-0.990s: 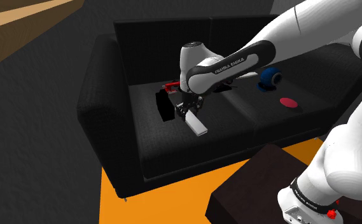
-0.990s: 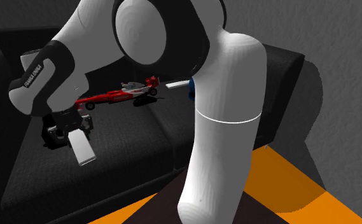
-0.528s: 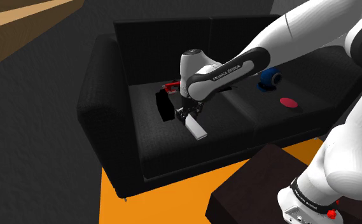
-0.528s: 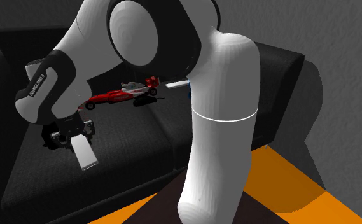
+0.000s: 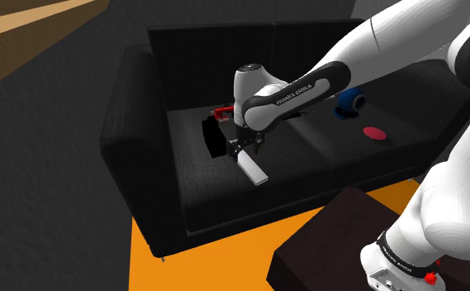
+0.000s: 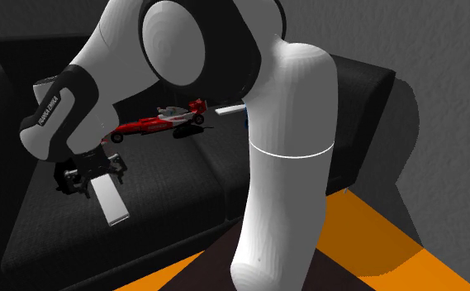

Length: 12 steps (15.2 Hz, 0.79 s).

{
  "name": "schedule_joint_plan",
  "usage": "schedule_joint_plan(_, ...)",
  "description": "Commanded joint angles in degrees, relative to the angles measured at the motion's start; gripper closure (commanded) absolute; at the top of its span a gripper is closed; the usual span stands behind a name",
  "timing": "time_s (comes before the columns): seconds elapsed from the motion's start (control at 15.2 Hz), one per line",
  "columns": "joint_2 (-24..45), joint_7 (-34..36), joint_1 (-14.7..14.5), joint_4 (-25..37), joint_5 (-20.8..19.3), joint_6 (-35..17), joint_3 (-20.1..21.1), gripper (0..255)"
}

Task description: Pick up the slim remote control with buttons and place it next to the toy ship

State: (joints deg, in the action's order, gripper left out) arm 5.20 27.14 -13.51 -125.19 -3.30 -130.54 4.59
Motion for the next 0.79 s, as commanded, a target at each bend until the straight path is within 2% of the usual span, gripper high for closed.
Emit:
schedule_joint_plan(0.0, 0.0, 0.0, 0.0, 0.0, 0.0, 0.0, 0.0, 0)
schedule_joint_plan(0.07, 0.0, 0.0, 0.0, 0.0, 0.0, 0.0, 0.0, 0)
schedule_joint_plan(0.33, -3.74, -0.43, -0.08, 3.25, 0.64, 6.97, 0.15, 0)
schedule_joint_plan(0.73, -3.74, -0.43, -0.08, 3.25, 0.64, 6.97, 0.15, 0)
